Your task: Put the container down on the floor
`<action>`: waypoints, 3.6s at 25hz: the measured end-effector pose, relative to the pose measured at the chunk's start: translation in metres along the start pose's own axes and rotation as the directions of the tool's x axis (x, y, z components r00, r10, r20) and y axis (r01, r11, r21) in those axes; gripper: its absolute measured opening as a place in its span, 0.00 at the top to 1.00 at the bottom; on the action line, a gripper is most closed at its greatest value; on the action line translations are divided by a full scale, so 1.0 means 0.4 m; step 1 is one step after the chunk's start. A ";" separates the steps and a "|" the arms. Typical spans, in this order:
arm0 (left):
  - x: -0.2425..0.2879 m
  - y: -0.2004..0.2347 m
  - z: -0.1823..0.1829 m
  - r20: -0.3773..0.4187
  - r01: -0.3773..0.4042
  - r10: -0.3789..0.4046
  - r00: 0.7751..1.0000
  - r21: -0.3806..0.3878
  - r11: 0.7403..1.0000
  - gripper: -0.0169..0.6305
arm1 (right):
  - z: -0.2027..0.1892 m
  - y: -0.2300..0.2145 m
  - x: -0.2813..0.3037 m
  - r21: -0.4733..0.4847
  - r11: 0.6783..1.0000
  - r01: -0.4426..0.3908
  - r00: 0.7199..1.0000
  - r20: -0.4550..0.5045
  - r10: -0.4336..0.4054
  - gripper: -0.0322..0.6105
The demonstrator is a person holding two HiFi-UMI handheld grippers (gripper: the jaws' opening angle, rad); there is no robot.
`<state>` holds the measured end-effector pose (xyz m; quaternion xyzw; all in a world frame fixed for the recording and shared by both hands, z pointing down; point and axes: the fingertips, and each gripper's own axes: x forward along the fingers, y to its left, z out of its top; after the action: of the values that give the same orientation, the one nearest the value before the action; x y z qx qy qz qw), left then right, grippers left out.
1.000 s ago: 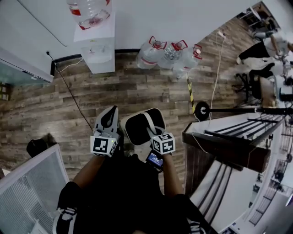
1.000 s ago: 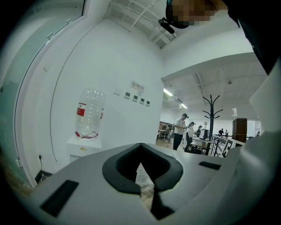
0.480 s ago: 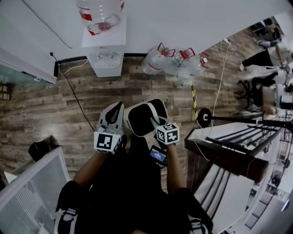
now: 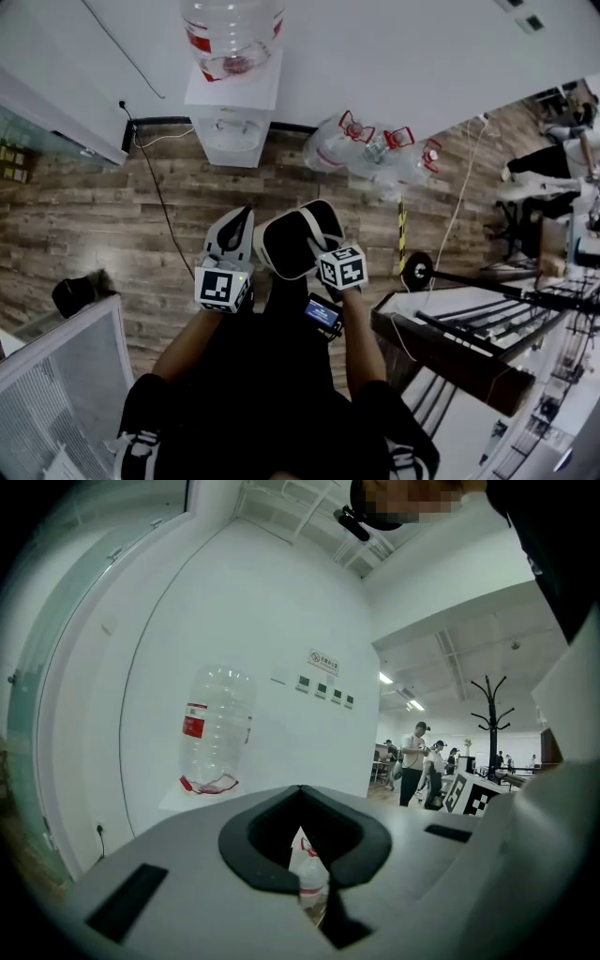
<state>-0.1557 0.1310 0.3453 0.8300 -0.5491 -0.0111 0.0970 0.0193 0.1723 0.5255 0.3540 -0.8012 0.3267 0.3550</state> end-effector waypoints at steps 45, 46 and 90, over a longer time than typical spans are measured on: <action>0.730 0.088 -0.183 -0.105 -0.051 0.052 0.993 0.007 0.999 0.94 | 0.143 -0.512 0.486 -0.580 0.737 -0.347 0.911 -0.395 0.118 0.86; 0.740 0.092 -0.190 -0.102 -0.050 0.050 0.993 0.004 0.999 0.94 | 0.136 -0.521 0.503 -0.580 0.735 -0.350 0.909 -0.399 0.118 0.86; 0.939 0.157 -0.538 -0.146 0.042 -0.050 0.988 -0.058 0.997 0.94 | 0.014 -0.724 1.209 -0.748 0.501 -0.436 0.878 -0.477 0.051 0.86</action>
<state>-0.0370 -0.2040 0.6003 0.8381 -0.5205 0.0330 0.1596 0.0085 -0.1492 0.9883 -0.0529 -0.8112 0.0147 0.5822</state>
